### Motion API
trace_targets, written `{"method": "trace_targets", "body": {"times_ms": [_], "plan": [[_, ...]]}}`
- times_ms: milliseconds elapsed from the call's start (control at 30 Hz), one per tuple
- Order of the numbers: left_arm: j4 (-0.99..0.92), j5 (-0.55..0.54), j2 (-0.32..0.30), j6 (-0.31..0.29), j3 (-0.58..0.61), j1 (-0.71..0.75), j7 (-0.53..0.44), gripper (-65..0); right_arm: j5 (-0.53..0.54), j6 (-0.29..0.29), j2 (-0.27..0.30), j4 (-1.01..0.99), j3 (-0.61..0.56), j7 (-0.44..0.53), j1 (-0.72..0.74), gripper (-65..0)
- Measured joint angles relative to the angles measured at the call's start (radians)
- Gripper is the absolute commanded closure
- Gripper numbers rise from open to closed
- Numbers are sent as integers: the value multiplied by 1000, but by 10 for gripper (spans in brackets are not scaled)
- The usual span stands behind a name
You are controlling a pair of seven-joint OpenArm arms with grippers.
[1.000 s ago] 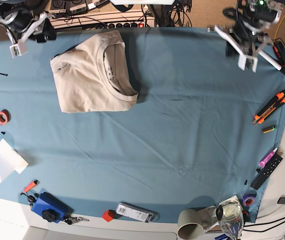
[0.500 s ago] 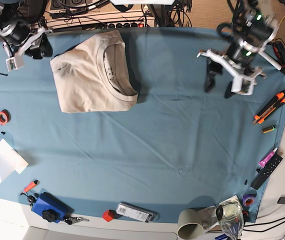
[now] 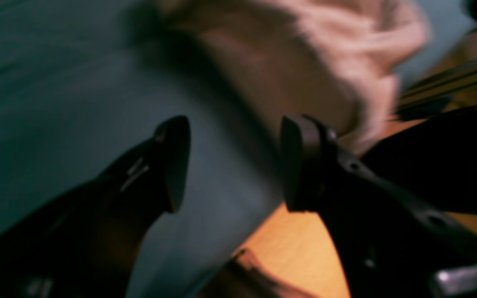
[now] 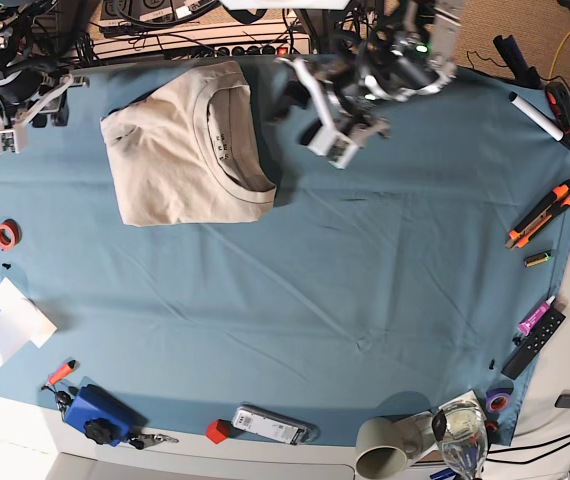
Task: Fold the T-shirt properly
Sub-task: 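Lower the left gripper onto the folded shirt's edge and grasp it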
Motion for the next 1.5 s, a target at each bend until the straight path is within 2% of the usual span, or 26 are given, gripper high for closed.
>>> {"method": "trace_targets", "body": {"times_ms": [267, 400, 567, 833, 1000, 1100, 1167, 1233, 1367, 1500], "plan": [[-196, 30, 59, 83, 42, -93, -4, -346, -5, 0, 0, 0, 0, 2, 0, -219], [-293, -29, 103, 93, 42, -141, 38, -346, -5, 0, 0, 0, 0, 9, 0, -219], [-304, -68, 150, 90, 42, -152, 73, -346, -9, 0, 0, 0, 0, 9, 0, -219], [-305, -72, 151, 121, 28, -170, 58, -346, -20, 0, 0, 0, 0, 9, 0, -219], [-304, -72, 162, 124, -67, -197, 64, -345, -20, 0, 0, 0, 0, 8, 0, -219], [-304, -140, 164, 168, -129, -197, 98, -345, -20, 0, 0, 0, 0, 9, 0, -219], [-304, -165, 164, 169, -145, -198, 112, -345, -20, 0, 0, 0, 0, 9, 0, -219], [-304, -192, 164, 160, -133, -199, 139, -345, -20, 0, 0, 0, 0, 9, 0, -219], [-304, -209, 164, 150, -46, -197, 127, -346, -20, 0, 0, 0, 0, 9, 0, -219], [-304, -156, 164, 150, 30, -199, 93, -346, -20, 0, 0, 0, 0, 9, 0, -219]]}}
